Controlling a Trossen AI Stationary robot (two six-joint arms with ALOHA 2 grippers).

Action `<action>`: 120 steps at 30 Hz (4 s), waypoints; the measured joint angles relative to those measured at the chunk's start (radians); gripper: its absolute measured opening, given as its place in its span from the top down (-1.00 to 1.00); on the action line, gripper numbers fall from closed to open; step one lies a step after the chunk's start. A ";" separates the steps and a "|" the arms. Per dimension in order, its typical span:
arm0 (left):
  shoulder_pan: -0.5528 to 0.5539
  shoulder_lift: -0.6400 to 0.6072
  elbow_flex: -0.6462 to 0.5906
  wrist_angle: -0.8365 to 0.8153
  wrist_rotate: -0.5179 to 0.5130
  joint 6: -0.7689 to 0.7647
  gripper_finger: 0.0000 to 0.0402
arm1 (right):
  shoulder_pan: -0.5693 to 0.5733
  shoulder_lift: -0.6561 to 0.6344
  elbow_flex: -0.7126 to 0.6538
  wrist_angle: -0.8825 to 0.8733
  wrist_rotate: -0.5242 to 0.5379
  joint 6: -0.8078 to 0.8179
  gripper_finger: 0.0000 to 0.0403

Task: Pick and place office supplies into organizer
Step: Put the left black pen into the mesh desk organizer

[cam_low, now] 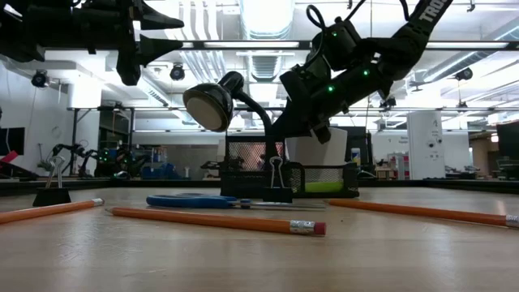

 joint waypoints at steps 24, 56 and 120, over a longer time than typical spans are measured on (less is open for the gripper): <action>0.000 0.000 0.000 0.000 -0.001 0.000 0.16 | -0.003 0.001 0.010 -0.032 0.014 0.048 0.90; 0.000 0.000 0.000 0.000 -0.004 0.001 0.16 | -0.005 0.002 0.010 -0.031 0.015 0.004 0.59; 0.000 -0.001 0.000 0.001 -0.004 0.000 0.16 | 0.150 -0.587 0.010 -0.594 -0.126 0.873 0.54</action>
